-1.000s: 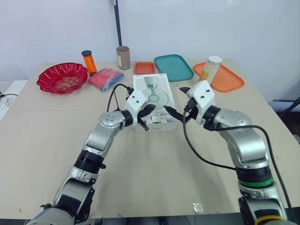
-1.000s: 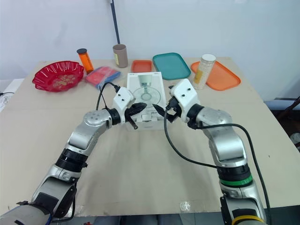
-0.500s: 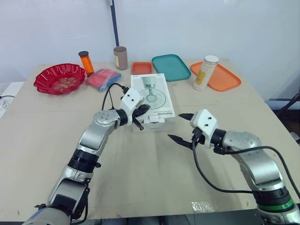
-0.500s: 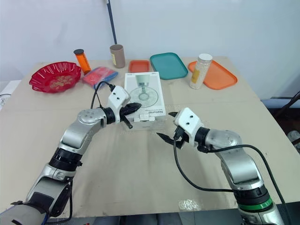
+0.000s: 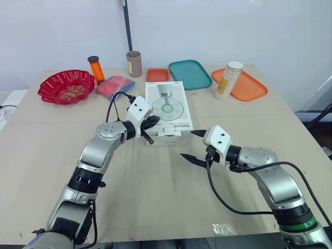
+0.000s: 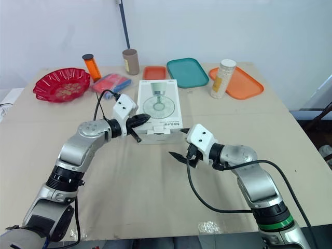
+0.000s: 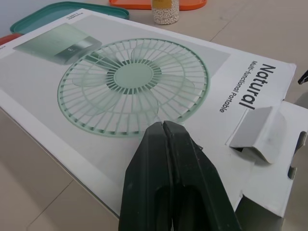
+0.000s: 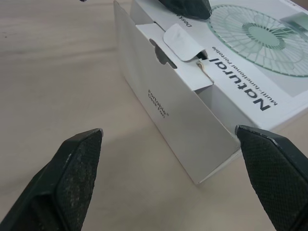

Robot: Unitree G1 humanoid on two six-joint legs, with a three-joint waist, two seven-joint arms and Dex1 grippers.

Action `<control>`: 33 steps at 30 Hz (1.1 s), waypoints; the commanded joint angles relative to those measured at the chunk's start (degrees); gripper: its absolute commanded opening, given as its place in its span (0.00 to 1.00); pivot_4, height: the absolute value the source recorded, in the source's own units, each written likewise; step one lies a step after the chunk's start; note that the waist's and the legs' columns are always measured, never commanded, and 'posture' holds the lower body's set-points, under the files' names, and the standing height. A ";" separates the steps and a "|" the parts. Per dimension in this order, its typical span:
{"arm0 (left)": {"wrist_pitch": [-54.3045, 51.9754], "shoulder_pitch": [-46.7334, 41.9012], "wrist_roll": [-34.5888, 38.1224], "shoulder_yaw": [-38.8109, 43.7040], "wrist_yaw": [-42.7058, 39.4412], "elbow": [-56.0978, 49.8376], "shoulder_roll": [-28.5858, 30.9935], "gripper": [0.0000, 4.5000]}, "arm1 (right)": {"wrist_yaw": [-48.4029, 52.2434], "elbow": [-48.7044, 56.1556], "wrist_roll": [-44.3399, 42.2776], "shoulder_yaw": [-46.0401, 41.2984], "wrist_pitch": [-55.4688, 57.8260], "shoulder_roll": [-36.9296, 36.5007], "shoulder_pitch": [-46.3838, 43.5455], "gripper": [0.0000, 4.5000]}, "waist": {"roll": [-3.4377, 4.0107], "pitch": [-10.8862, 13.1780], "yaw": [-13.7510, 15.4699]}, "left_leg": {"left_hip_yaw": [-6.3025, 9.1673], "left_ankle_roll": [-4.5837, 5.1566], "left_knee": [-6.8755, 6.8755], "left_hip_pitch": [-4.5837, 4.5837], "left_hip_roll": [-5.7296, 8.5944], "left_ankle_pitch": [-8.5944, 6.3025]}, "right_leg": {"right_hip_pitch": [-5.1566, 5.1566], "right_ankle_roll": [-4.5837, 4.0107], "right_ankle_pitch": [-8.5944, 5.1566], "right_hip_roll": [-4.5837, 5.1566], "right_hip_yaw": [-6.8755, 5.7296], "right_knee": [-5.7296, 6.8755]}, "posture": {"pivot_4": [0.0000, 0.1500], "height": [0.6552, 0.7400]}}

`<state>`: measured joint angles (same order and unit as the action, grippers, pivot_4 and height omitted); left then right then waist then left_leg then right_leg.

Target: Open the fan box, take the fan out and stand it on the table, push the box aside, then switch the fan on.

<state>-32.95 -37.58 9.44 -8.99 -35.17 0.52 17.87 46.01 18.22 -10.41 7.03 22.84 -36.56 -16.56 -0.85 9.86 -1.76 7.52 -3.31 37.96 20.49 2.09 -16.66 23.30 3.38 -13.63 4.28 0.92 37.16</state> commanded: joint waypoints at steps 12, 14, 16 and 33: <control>0.48 -0.16 -0.16 0.72 0.31 -1.43 0.05 0.01 | 3.10 5.83 -0.56 0.55 -0.83 -2.67 4.02 1.00 | 0.00 0.00 0.35 | -0.02 -0.01 0.02 0.00 0.00 0.00 | 0.00 0.00 0.00 0.00 0.01 0.00 | 1.00 1.00; 0.25 -0.18 -0.13 0.76 0.25 -1.66 0.21 0.01 | 4.04 6.08 -0.01 1.02 -1.75 -3.42 4.83 1.00 | 0.00 0.00 0.36 | -0.02 0.00 0.02 0.00 0.00 0.00 | -0.01 0.00 0.00 0.00 0.01 0.00 | 1.00 1.00; 0.00 -0.36 -0.07 0.77 0.24 -1.89 0.26 0.01 | 4.85 6.20 0.29 1.71 -2.34 -4.01 5.46 1.00 | 0.00 0.00 0.36 | -0.03 0.00 0.02 0.00 0.00 0.00 | 0.00 0.01 0.00 0.00 0.01 0.00 | 1.00 1.00; 1.12 -0.89 -0.50 -0.10 0.20 -0.29 -1.04 0.01 | 3.12 8.94 -10.32 -7.91 9.26 -5.00 6.19 1.00 | -0.02 0.01 0.44 | -0.01 0.05 0.04 0.01 0.01 -0.03 | -0.02 0.00 0.00 0.01 0.00 0.00 | 1.00 1.00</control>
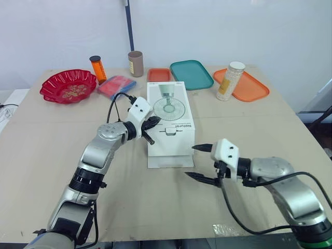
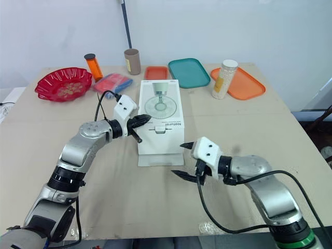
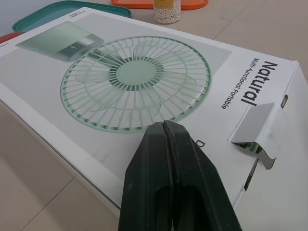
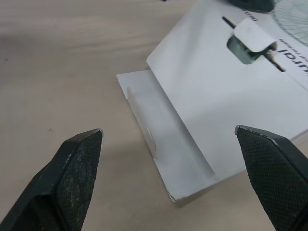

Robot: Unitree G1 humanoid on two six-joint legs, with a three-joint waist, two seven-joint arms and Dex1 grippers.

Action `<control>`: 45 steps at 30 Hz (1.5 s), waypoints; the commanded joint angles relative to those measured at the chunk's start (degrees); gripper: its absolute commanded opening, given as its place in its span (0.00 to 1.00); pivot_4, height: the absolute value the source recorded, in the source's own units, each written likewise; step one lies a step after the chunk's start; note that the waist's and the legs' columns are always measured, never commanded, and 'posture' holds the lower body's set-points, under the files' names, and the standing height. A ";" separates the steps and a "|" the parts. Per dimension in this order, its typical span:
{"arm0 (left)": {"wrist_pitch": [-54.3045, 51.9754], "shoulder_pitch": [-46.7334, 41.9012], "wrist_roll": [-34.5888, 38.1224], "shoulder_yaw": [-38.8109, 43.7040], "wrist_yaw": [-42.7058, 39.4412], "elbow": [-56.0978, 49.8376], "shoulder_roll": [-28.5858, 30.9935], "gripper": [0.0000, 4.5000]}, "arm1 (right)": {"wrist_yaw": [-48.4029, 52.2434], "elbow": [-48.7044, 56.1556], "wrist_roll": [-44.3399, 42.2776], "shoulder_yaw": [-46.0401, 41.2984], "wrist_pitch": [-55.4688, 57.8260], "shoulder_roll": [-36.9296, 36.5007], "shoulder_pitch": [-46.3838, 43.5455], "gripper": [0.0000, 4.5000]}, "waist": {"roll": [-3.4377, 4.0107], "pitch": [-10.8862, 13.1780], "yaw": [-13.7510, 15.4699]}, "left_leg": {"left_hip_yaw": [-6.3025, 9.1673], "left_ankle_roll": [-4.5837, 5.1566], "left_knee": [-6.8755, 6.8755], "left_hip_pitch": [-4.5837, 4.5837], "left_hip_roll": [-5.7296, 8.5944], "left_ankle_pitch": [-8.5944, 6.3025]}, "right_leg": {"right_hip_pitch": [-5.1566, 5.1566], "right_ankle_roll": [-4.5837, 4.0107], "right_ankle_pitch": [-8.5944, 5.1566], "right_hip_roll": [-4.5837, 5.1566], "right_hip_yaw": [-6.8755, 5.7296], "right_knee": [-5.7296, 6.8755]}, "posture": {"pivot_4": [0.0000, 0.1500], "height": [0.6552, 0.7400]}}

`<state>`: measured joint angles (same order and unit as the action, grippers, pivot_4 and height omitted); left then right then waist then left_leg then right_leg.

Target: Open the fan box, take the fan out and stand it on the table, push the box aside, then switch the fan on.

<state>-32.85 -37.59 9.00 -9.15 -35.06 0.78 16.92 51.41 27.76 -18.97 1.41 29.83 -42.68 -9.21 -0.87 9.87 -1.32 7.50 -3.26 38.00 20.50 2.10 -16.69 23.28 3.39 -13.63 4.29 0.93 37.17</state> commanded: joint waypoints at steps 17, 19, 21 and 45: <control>0.51 -0.79 -0.24 0.38 0.14 -1.11 0.39 0.01 | -3.37 -10.53 -7.17 -1.68 10.26 7.15 -9.01 1.00 | 0.01 0.00 -0.01 | -0.01 -0.02 0.02 0.01 0.00 0.01 | 0.02 0.00 0.02 0.00 0.00 0.00 | 1.00 1.00; 0.45 -0.44 -0.19 0.36 0.34 -1.30 0.27 0.01 | -2.77 -9.07 -8.55 -2.04 11.45 6.58 -8.53 1.00 | 0.01 0.00 -0.01 | -0.01 -0.02 0.02 0.01 0.00 0.01 | 0.02 0.00 0.02 0.00 0.00 0.01 | 1.00 1.00; 0.59 -0.24 -0.29 0.07 0.58 -1.35 -0.03 0.01 | -2.79 -8.10 -9.52 -2.22 12.43 6.22 -8.25 1.00 | 0.00 0.00 -0.01 | -0.01 0.00 0.03 0.01 0.00 0.00 | 0.02 0.00 0.02 0.00 0.00 0.00 | 1.00 1.00; -5.13 -1.14 5.29 10.01 1.36 -12.40 6.50 0.01 | -3.05 -0.53 -21.06 -7.09 18.19 3.13 -7.34 1.00 | 0.00 0.00 -0.01 | 0.00 0.19 0.04 0.04 0.00 -0.11 | 0.03 0.00 0.02 0.00 -0.02 0.01 | 1.00 1.00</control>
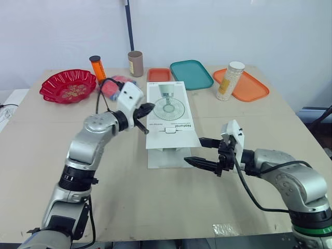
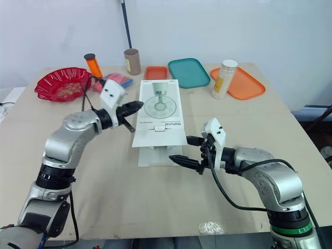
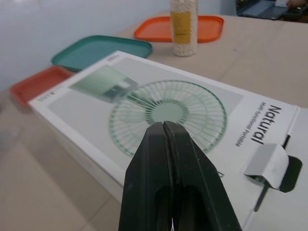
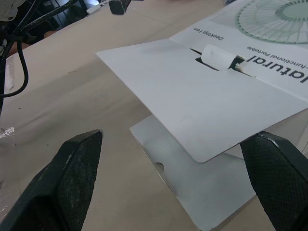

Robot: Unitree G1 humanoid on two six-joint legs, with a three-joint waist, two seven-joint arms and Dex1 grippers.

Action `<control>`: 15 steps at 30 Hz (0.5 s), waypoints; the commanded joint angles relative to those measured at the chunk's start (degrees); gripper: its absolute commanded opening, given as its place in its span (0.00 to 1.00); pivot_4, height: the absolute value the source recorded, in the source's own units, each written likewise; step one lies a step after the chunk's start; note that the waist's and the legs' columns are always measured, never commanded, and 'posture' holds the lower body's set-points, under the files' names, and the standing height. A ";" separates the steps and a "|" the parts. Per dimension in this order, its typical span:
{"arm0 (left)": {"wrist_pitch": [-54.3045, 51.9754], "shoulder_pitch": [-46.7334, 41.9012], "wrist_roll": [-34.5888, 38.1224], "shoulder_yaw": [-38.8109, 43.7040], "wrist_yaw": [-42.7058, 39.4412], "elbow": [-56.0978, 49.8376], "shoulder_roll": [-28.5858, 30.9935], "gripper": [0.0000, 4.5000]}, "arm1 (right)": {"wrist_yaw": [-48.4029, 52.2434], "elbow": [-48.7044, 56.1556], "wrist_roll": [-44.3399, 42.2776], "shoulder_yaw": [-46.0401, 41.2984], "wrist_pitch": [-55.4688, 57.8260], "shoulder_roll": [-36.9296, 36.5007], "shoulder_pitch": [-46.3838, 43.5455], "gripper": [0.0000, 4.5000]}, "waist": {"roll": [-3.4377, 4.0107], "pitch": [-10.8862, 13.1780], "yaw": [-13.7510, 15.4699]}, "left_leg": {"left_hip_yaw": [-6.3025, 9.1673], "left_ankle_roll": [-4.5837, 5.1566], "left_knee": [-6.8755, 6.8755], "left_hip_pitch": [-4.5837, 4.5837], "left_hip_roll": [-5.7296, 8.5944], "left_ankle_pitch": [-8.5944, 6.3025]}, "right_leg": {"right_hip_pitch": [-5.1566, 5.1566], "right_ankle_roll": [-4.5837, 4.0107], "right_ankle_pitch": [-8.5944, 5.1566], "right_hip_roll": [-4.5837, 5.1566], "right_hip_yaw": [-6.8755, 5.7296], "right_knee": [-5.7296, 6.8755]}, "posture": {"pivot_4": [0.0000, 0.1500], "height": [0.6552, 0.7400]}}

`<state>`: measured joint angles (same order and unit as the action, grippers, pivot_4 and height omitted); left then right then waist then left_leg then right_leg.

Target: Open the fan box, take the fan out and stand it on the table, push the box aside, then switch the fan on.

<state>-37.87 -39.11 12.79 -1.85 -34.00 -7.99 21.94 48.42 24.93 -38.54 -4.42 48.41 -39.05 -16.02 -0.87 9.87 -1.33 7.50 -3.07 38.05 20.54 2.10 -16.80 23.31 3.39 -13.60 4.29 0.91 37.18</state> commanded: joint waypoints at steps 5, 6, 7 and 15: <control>0.70 6.02 5.28 6.38 -2.71 -7.82 5.02 0.01 | -0.67 2.01 -2.40 -1.38 -0.61 0.06 -1.99 1.00 | 0.00 0.00 -0.08 | -0.02 -0.03 -0.02 0.00 -0.02 0.02 | 0.04 0.00 0.00 -0.01 0.02 0.00 | 1.00 1.00; 0.79 7.25 6.15 6.73 -3.43 -8.61 5.65 0.01 | -0.84 1.74 -2.69 -1.43 -0.47 0.25 -2.58 1.00 | 0.00 0.00 -0.02 | -0.02 -0.03 -0.02 0.00 -0.03 0.02 | 0.04 0.00 0.00 -0.01 0.01 0.00 | 1.00 1.00; 0.96 8.58 7.15 7.21 -4.05 -9.48 6.10 0.01 | -1.14 1.41 -2.90 -1.43 -0.42 0.53 -3.29 1.00 | 0.00 0.00 -0.02 | -0.01 -0.02 -0.01 0.00 -0.03 0.01 | 0.03 0.00 0.00 -0.01 0.01 0.00 | 1.00 1.00; 1.91 15.22 10.59 7.96 -4.72 -14.06 6.91 0.01 | -4.51 -2.67 -2.99 -0.50 -0.26 4.25 -9.05 1.00 | 0.00 0.00 0.00 | -0.01 0.03 -0.01 0.01 -0.02 -0.02 | 0.02 -0.01 0.01 0.00 0.01 -0.01 | 1.00 1.00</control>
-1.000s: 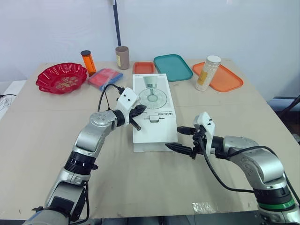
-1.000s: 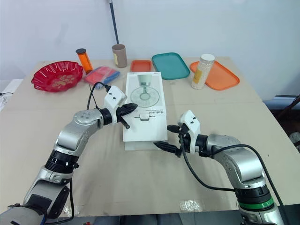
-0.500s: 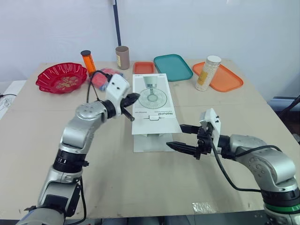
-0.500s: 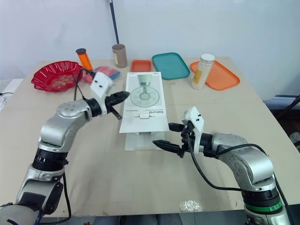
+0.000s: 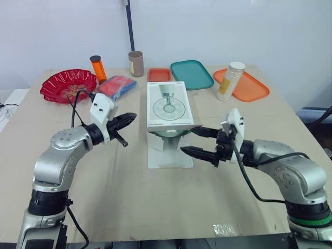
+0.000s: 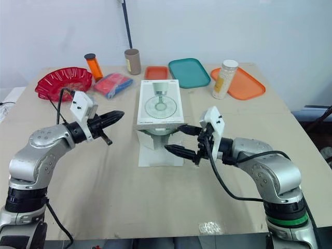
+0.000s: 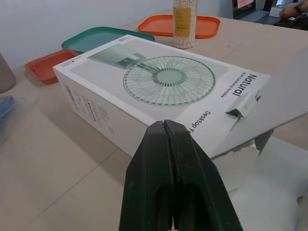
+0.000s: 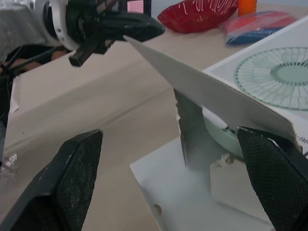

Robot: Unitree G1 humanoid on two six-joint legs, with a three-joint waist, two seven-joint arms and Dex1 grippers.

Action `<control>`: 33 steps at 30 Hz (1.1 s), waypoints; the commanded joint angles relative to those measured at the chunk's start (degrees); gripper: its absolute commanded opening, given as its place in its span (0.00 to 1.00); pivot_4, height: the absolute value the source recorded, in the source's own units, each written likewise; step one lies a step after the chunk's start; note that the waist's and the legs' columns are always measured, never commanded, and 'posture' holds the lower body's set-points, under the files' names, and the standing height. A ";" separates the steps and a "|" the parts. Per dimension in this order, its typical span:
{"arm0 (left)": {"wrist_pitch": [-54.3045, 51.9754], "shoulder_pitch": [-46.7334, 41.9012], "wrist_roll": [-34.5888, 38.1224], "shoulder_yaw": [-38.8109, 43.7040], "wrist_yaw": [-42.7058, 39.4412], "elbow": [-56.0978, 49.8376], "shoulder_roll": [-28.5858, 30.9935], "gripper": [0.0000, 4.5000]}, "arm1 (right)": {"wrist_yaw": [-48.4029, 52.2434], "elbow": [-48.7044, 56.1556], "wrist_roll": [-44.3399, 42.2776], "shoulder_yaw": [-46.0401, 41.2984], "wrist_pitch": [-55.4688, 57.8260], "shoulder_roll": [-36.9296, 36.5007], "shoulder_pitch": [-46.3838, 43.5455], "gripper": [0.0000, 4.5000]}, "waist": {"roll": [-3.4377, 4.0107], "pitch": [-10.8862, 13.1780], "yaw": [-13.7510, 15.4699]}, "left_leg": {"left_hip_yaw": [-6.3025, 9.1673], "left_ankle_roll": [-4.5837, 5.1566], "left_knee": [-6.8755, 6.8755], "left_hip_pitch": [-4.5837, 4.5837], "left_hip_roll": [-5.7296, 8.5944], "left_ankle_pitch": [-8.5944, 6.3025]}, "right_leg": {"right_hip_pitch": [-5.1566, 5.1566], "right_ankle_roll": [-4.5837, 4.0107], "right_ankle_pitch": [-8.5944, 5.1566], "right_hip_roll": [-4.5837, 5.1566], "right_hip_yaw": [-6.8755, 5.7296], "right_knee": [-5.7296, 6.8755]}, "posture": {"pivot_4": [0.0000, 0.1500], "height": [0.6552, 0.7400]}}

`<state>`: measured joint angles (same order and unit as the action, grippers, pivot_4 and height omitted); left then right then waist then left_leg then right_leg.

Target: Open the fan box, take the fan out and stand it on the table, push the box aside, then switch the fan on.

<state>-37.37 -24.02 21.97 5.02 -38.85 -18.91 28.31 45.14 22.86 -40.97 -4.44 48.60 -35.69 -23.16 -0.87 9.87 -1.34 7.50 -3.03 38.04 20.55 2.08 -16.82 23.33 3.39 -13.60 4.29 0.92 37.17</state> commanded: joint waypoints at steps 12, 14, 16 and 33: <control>0.36 0.01 5.11 0.36 0.41 -5.39 0.41 0.01 | -4.20 -10.81 9.93 6.48 -7.06 5.64 -8.10 1.00 | 0.00 0.00 -0.02 | -0.01 -0.01 -0.01 0.00 0.00 0.00 | 0.03 -0.01 0.01 -0.01 0.01 0.00 | 1.00 1.00; 0.14 0.16 5.72 0.17 0.37 -5.67 0.57 0.01 | -4.76 -12.17 11.03 6.77 -7.66 6.29 -8.91 1.00 | 0.00 0.00 -0.03 | -0.01 -0.01 -0.01 0.00 -0.01 0.01 | 0.03 -0.02 0.01 -0.01 0.01 0.00 | 1.00 1.00; 0.05 0.36 6.21 0.04 0.44 -5.93 0.73 0.01 | -4.87 -12.68 11.69 6.92 -7.76 6.72 -9.27 1.00 | 0.00 0.00 -0.03 | -0.02 -0.02 -0.01 0.00 -0.01 0.01 | 0.03 -0.02 0.01 -0.01 0.01 0.00 | 1.00 1.00; 9.75 -14.62 -8.74 -15.00 2.86 20.70 -6.92 0.01 | -4.85 -11.42 15.26 7.52 -8.11 7.39 -8.74 1.00 | 0.00 -0.01 0.11 | 0.00 -0.04 -0.01 0.01 0.01 0.02 | 0.05 -0.04 0.03 -0.01 -0.01 0.01 | 1.00 1.00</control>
<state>-29.44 -35.61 15.22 -9.14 -36.66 -1.26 22.57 40.55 9.15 -25.65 3.99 41.31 -27.81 -31.79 -0.87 9.86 -1.23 7.54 -3.07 38.05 20.60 2.11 -16.78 23.38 3.36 -13.53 4.28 0.88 37.17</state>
